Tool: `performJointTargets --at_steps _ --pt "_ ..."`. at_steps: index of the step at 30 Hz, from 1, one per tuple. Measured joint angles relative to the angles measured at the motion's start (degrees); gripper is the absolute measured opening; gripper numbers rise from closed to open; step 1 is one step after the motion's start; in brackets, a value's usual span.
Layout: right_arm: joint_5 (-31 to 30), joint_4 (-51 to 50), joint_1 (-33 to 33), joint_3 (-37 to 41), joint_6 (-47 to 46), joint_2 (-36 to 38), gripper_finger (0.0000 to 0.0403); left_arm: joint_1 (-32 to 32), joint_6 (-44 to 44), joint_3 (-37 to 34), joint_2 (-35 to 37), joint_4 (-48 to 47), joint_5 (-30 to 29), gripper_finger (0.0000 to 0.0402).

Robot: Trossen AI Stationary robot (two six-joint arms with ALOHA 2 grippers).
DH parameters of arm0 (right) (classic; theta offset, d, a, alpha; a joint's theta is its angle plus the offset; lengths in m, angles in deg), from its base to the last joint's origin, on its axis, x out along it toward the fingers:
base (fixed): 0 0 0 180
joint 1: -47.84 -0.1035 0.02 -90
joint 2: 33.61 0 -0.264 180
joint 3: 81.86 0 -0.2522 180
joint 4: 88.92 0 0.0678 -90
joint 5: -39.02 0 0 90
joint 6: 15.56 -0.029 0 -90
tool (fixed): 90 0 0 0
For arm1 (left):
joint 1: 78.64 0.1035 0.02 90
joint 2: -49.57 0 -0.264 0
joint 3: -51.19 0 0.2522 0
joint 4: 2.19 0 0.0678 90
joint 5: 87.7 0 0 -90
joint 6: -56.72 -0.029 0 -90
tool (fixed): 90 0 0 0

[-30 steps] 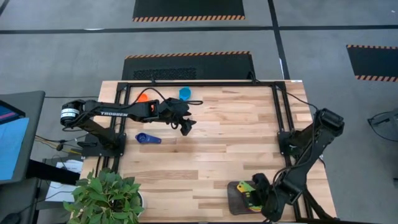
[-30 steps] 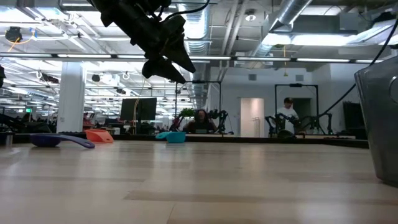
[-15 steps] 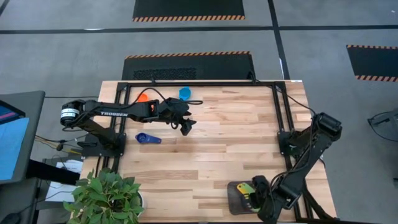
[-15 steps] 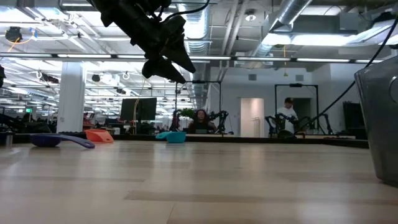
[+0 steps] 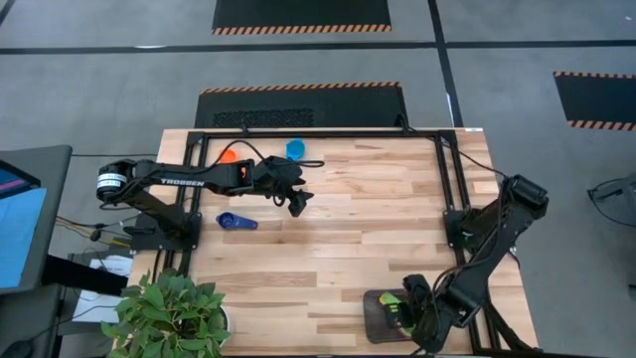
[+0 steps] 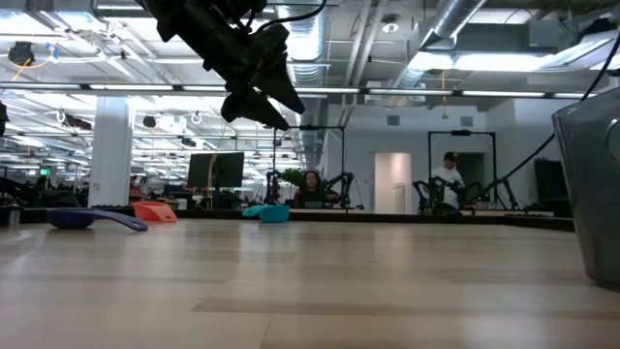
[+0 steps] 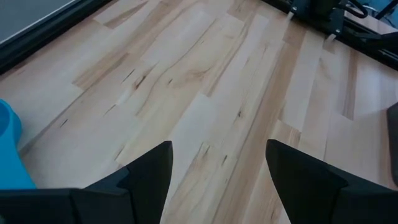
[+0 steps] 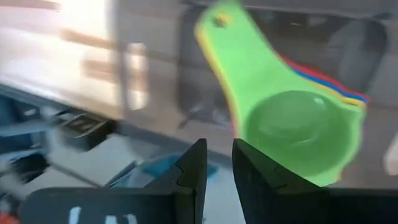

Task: Nest measuring cups in basket
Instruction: Stack the light blue measuring cup on top of the green measuring cup in the black bin

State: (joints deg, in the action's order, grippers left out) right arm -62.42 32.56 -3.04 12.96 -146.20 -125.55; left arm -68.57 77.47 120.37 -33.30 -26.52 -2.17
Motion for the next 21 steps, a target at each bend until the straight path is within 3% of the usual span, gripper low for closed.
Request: performJointTargets --at_steps 2,6,10,12,16,21 --pt "-5.10 -0.23 1.59 -0.63 6.52 2.56 0.0101 0.00 0.02 0.00 0.00 -0.16 0.15 0.0246" --pt "-21.67 -6.56 7.61 -0.71 23.97 6.98 0.0101 0.00 1.52 0.01 0.00 -2.50 0.30 0.0246" --pt "-37.59 -14.43 18.51 -0.61 36.44 9.80 0.0097 0.48 4.08 0.02 0.00 -8.30 4.67 0.0246" --pt "-42.64 -14.52 25.23 -0.61 41.97 10.51 0.0094 0.48 4.50 0.03 0.00 -11.48 5.32 0.0246" --pt "-39.23 -5.90 39.15 -0.59 57.10 10.64 0.0091 0.48 4.51 0.02 0.00 -16.70 4.03 0.0246" --pt "-22.26 11.65 54.94 -0.55 81.27 9.20 0.0092 0.87 3.50 0.02 0.00 -21.12 -7.01 0.0246"
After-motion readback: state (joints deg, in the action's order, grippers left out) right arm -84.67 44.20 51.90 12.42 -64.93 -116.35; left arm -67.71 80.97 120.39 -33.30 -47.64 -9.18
